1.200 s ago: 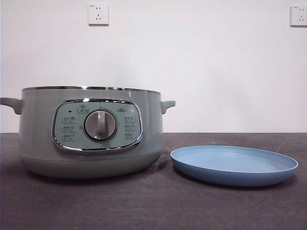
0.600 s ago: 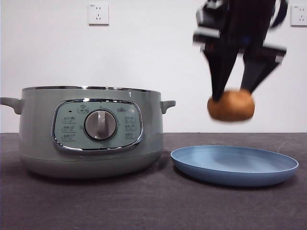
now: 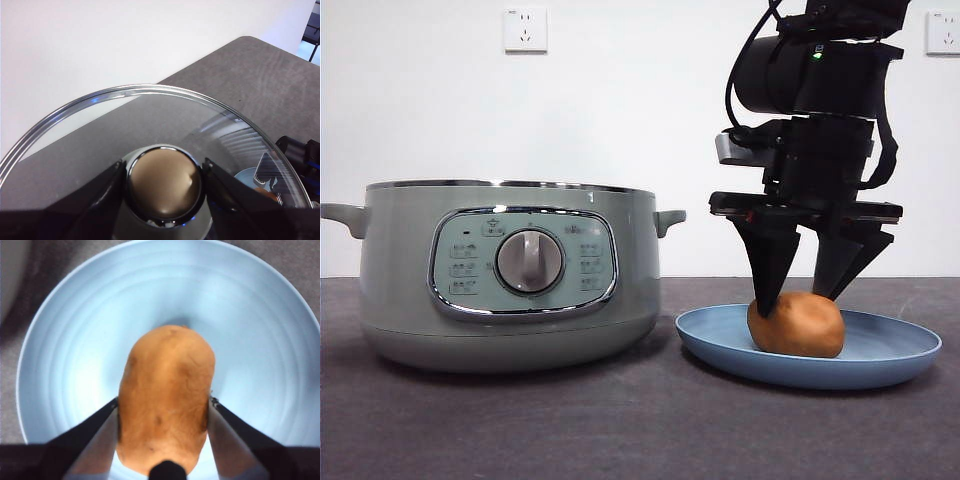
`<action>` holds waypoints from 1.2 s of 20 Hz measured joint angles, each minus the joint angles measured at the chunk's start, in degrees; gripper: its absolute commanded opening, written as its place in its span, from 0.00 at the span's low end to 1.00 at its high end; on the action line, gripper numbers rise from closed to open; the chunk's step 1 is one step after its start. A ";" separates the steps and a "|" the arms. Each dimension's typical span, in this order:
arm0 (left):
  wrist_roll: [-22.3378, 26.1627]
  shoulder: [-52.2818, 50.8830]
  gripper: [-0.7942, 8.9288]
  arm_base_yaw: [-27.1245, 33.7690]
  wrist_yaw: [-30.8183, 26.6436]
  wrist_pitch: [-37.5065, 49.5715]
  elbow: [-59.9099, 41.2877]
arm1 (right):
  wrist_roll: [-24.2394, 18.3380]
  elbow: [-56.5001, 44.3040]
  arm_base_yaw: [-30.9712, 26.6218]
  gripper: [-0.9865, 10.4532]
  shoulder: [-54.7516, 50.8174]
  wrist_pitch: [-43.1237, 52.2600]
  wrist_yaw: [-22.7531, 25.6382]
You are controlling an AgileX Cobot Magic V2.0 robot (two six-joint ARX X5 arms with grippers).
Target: Take the potato out from the steamer,put the potato on the plate,close the lid
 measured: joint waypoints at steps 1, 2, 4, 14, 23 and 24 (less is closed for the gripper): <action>0.00 0.00 0.07 0.00 0.02 0.00 0.00 | 0.52 0.00 0.00 0.23 0.00 0.15 0.00; 0.00 0.00 0.07 0.00 0.00 0.00 0.00 | 1.16 0.00 0.00 0.34 0.00 0.57 0.00; 0.00 0.00 0.07 0.00 -0.04 0.00 0.00 | 1.86 0.00 -0.28 0.47 -0.02 0.68 -0.02; 0.00 0.00 0.07 0.00 -0.02 -0.02 -0.09 | 2.58 0.02 -0.37 0.56 -13.44 -3.41 -0.02; 1.62 -0.15 0.07 -0.02 5.70 4.48 -23.28 | 2.58 0.59 -1.22 0.55 -39.19 -5.44 0.09; 1.64 -0.15 0.07 -0.07 6.19 6.91 -26.10 | 2.58 0.59 -1.57 0.55 -40.94 -5.46 0.09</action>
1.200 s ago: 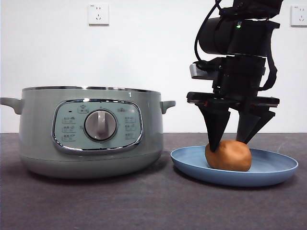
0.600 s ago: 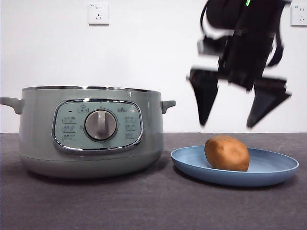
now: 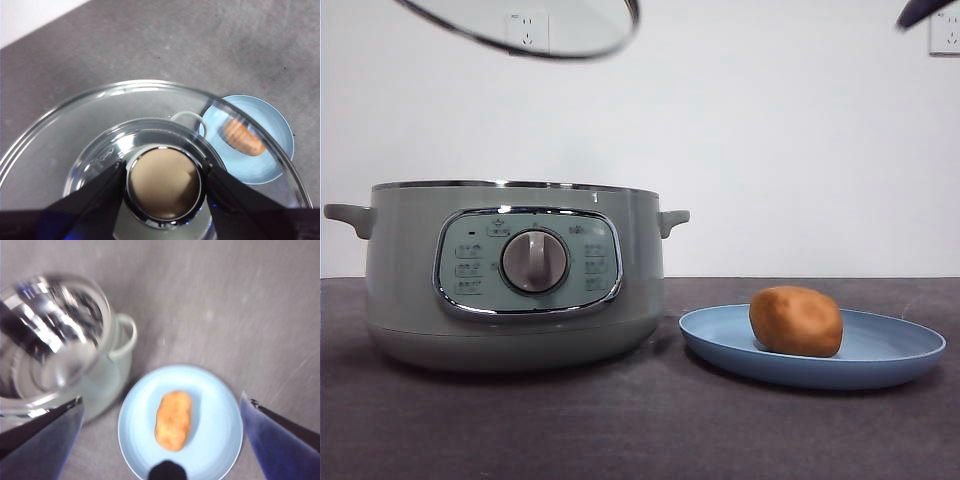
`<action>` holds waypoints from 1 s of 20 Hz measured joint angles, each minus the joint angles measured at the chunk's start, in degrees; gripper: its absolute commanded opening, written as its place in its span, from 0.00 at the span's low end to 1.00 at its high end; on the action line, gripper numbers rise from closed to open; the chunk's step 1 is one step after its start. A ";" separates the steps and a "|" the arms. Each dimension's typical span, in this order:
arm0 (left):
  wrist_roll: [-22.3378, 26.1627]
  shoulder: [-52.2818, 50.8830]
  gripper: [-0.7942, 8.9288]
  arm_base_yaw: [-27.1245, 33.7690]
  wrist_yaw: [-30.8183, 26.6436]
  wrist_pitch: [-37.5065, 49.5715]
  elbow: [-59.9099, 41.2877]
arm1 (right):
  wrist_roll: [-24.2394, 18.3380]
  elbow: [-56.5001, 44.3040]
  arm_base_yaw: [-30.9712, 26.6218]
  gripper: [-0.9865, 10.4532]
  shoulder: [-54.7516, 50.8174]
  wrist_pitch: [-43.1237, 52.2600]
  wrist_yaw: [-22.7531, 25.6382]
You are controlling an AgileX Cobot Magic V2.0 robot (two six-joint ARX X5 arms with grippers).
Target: Take the potato out from the steamer,put the potato on the plate,close the lid
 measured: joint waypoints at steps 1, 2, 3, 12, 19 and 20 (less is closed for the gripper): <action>0.02 0.00 0.07 -0.09 0.26 2.56 -3.23 | 0.00 0.02 -0.50 0.55 -1.84 -0.09 0.04; 0.02 0.00 0.07 -0.09 0.35 4.39 -5.84 | 0.00 0.02 -1.01 0.55 -3.06 -0.15 0.07; 0.00 0.00 0.07 -0.09 0.31 6.12 -8.55 | 0.00 0.02 -1.55 0.55 -4.17 -0.31 0.07; -0.20 -0.02 0.07 -0.09 0.57 16.48 -20.46 | 0.00 0.02 -2.60 0.55 -5.81 -1.64 0.31; -0.68 -0.07 0.07 -0.09 0.28 23.43 -31.02 | 0.00 0.02 -2.60 0.55 -5.81 -1.64 0.31; -1.57 -0.07 0.07 0.20 0.74 24.11 -32.11 | 0.00 0.02 -2.60 0.55 -5.79 -1.64 0.31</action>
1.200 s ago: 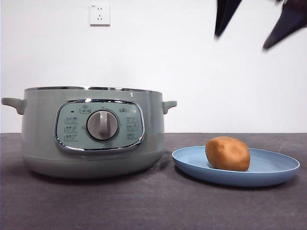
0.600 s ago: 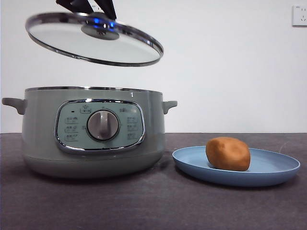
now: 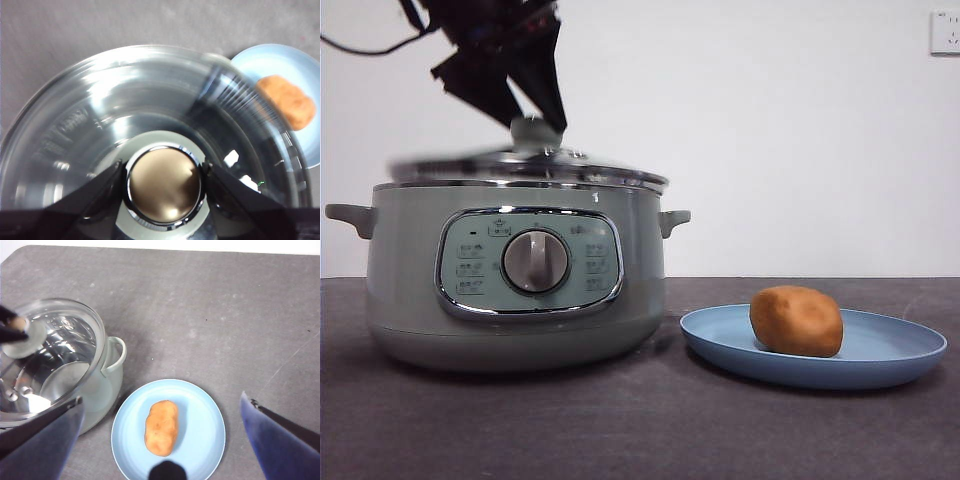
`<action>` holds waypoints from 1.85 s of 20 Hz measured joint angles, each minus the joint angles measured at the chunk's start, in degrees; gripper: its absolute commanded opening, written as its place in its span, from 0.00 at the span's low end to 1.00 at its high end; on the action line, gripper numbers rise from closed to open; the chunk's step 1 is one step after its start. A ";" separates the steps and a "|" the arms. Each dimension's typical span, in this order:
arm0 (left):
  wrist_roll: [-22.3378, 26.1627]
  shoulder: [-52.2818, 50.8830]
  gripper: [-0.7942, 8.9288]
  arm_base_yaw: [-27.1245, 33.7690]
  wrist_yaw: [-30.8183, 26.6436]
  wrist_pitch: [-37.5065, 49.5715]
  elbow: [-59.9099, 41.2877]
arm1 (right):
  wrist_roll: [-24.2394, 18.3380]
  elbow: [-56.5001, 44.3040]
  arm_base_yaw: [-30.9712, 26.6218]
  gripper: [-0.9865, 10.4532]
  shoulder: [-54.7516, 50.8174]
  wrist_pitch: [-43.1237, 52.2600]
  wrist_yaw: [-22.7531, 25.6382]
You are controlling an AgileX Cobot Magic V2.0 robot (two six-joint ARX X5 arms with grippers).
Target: Take the potato out from the steamer,put the potato on the plate,close the lid
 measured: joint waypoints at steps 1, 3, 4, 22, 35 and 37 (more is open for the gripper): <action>-0.07 -0.31 0.07 0.31 0.20 0.66 -0.66 | 0.00 0.00 0.00 0.55 0.00 0.00 0.00; -0.28 -0.98 0.07 0.66 -0.11 1.57 -1.95 | 0.00 0.00 0.00 0.55 -0.02 0.00 0.02; -0.42 -1.18 0.07 0.81 -1.01 1.38 -2.32 | 0.02 0.00 0.00 0.55 0.00 0.00 0.00; -3.82 -1.44 0.60 1.22 -5.84 -2.67 -2.45 | 0.00 0.00 0.00 0.55 0.00 -1.11 -0.09; -1.70 -1.42 0.60 1.14 11.43 -31.17 36.09 | -0.04 0.00 0.00 0.55 -0.04 -1.46 -14.01; -0.31 -3.28 0.59 0.50 17.57 -31.17 38.71 | -0.04 0.00 0.00 0.55 -0.02 -1.53 -19.45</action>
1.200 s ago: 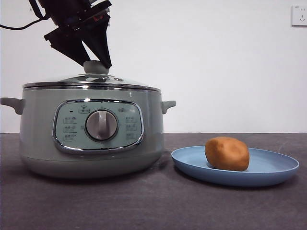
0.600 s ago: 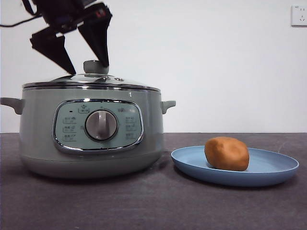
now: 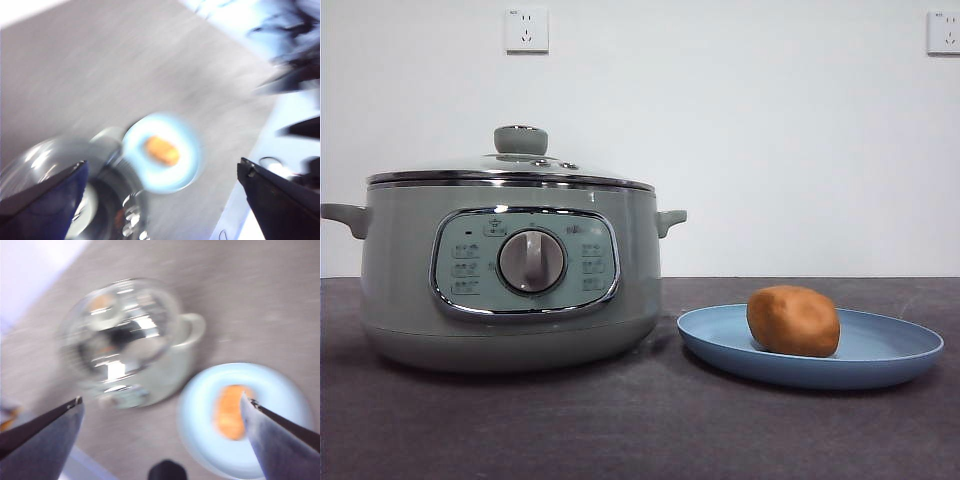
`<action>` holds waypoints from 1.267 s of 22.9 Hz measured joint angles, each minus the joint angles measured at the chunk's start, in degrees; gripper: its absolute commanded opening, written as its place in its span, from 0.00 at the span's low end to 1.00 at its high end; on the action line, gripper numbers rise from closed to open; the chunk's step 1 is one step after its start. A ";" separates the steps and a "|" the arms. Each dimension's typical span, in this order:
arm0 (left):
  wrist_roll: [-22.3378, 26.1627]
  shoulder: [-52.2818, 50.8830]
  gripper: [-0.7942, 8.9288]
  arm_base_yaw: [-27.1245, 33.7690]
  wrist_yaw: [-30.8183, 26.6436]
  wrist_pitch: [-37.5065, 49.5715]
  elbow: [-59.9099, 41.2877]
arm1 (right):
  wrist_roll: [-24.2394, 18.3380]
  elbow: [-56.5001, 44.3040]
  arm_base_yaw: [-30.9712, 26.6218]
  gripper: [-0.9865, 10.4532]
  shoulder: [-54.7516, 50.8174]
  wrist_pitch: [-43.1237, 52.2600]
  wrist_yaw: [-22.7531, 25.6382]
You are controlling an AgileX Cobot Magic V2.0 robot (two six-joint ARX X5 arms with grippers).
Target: Take the potato out from the steamer,put the potato on the plate,close the lid
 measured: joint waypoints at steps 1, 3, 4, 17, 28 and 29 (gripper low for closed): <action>0.72 -1.05 0.59 -0.46 0.07 0.00 0.57 | 0.00 0.00 0.02 0.55 0.00 -0.02 -1.79; 1.36 -2.27 0.59 -1.66 0.07 0.00 0.98 | 0.00 0.00 0.04 0.55 0.00 0.00 -2.47; 1.49 -2.34 0.59 -1.95 0.04 0.00 0.98 | 0.00 0.00 0.04 0.55 0.00 0.00 -2.45; 2.82 -1.55 0.07 -4.24 -6.86 0.00 0.96 | -5.84 0.00 0.04 0.07 0.00 -4.24 -1.81; 0.76 -1.55 0.08 -4.11 -6.93 0.00 0.96 | -5.55 0.00 0.04 0.07 0.00 -4.48 -1.81; 0.76 -1.55 0.08 -3.93 -6.95 0.00 0.96 | -5.55 0.00 0.04 0.07 0.00 -4.48 -1.81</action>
